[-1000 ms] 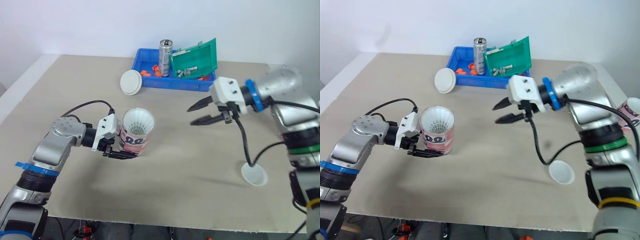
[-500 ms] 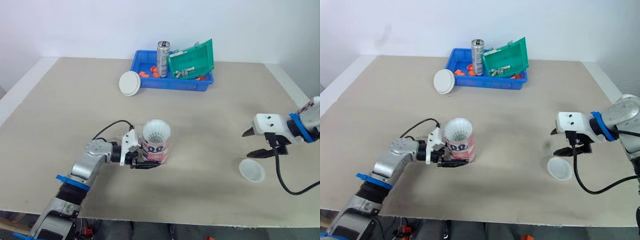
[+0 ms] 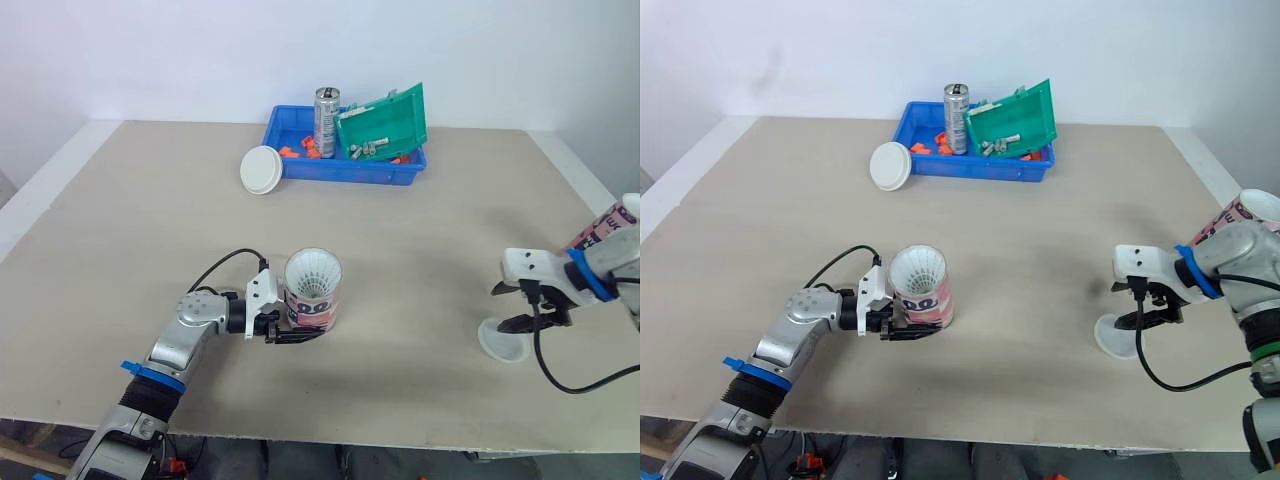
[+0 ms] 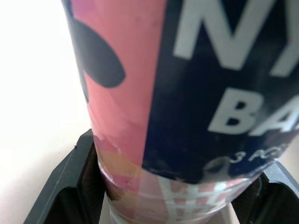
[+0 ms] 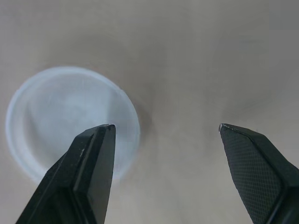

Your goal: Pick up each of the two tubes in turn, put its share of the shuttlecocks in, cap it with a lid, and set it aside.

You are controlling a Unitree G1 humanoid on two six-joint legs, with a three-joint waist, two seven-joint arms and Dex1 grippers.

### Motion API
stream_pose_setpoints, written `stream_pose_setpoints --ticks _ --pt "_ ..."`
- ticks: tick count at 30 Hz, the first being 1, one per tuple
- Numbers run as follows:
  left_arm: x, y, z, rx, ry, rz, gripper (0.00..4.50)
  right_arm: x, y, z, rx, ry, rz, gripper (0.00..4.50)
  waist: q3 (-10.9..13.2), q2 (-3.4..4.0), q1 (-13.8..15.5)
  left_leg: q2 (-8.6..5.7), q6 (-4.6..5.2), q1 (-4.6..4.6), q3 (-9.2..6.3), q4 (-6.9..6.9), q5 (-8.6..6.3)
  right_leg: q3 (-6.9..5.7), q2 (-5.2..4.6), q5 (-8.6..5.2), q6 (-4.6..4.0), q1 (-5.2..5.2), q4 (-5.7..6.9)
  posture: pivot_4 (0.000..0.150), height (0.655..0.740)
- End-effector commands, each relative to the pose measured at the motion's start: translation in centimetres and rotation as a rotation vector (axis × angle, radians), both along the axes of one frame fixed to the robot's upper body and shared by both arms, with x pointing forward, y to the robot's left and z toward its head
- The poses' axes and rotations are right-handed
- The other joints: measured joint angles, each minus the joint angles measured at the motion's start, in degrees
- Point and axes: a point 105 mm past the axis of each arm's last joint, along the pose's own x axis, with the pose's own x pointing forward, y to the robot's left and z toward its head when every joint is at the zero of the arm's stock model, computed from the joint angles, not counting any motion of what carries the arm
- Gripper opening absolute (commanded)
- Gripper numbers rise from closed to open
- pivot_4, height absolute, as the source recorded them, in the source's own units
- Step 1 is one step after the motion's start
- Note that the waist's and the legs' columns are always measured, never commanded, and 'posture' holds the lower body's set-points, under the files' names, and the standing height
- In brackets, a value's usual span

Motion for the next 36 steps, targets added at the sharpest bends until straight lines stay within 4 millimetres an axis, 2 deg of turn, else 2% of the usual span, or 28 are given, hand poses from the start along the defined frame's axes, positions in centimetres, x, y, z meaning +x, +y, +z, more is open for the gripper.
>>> stream_pose_setpoints --ticks 1,4,10,18,20,22,23,26,28,31,34,36 --pt "-0.4 0.4 -1.8 0.056 0.045 0.007 2.95 -0.1 -0.1 -0.1 -0.008 0.036 0.011 3.82 -0.01 -0.02 -0.02 0.00 0.00 0.02 0.00 0.00 0.00 0.00 0.00 0.00 0.00 0.03 0.00 0.150 0.7038" --pt "-0.1 0.8 -1.8 0.065 0.042 0.021 2.95 -0.5 0.2 -0.1 -0.003 0.055 0.040 3.07 -0.02 -0.03 -0.03 0.00 0.00 0.07 -0.01 -0.01 0.00 0.00 0.00 0.00 -0.01 0.07 0.00 0.150 0.7038" --pt "0.2 1.3 -1.9 0.078 0.035 0.036 2.95 -1.0 1.5 0.8 0.011 0.046 0.105 0.09 -0.03 -0.02 -0.07 0.01 0.00 0.10 0.00 -0.02 0.00 0.01 0.00 0.01 -0.01 0.08 0.00 0.150 0.7038" --pt "1.2 1.3 -1.4 0.077 0.021 0.049 2.95 -1.4 2.1 1.3 0.018 0.041 0.132 0.09 -0.05 0.00 -0.04 0.01 0.00 0.12 0.04 -0.03 0.00 0.04 0.00 0.02 -0.02 0.07 0.00 0.150 0.7038" --pt "1.3 1.3 -1.5 0.080 0.027 0.046 2.95 -1.2 2.5 1.8 0.030 0.020 0.144 0.09 -0.05 0.00 -0.05 0.01 0.00 0.13 0.05 -0.02 0.00 0.04 0.00 0.03 -0.02 0.07 0.00 0.150 0.7038" --pt "1.1 1.3 -1.7 0.088 0.043 0.034 2.95 -0.5 3.6 3.2 0.066 -0.042 0.161 0.09 -0.05 0.00 -0.05 0.01 0.01 0.14 0.05 -0.02 0.01 0.04 0.00 0.06 -0.02 0.07 0.00 0.150 0.7038" --pt "1.0 1.3 -1.8 0.095 0.055 0.027 2.95 -0.1 4.4 4.2 0.093 -0.081 0.173 0.09 -0.05 0.01 -0.11 0.01 0.02 0.15 0.05 -0.02 0.03 0.04 0.00 0.09 -0.02 0.06 0.01 0.150 0.7038" --pt "0.5 1.5 -2.6 0.133 0.094 0.003 2.95 0.0 9.2 8.9 0.239 -0.200 0.310 0.09 -0.03 0.12 -0.51 0.01 0.00 0.18 0.06 -0.02 0.06 0.05 0.00 0.17 -0.03 0.03 0.01 0.150 0.7038" --pt "0.4 1.6 -3.0 0.150 0.117 -0.007 2.95 -0.5 11.8 10.8 0.292 -0.237 0.397 0.09 -0.07 0.17 -0.54 0.01 0.00 0.23 -0.01 -0.05 0.06 0.05 0.03 0.21 -0.05 0.04 0.01 0.150 0.7038" --pt "0.4 1.7 -3.1 0.165 0.141 -0.020 2.95 -1.1 14.4 12.4 0.330 -0.271 0.494 0.09 -0.17 -0.05 -0.51 0.03 -0.02 0.21 -0.10 -0.09 0.05 -0.05 0.04 0.12 -0.11 0.03 0.01 0.150 0.7038" --pt "0.3 1.9 -3.5 0.207 0.164 -0.044 2.95 -1.9 18.1 14.3 0.374 -0.311 0.642 0.09 -0.20 -0.11 -0.59 0.06 -0.15 0.18 -0.08 -0.12 -0.04 -0.05 0.04 0.00 -0.15 0.00 0.00 0.150 0.7038" --pt "0.8 2.1 -3.4 0.233 0.181 -0.040 2.95 -2.1 20.6 14.8 0.346 -0.346 0.760 0.09 -0.22 -0.06 -0.78 0.08 -0.15 0.15 -0.06 -0.18 -0.06 -0.05 0.05 -0.03 -0.17 -0.05 -0.01 0.150 0.7038"
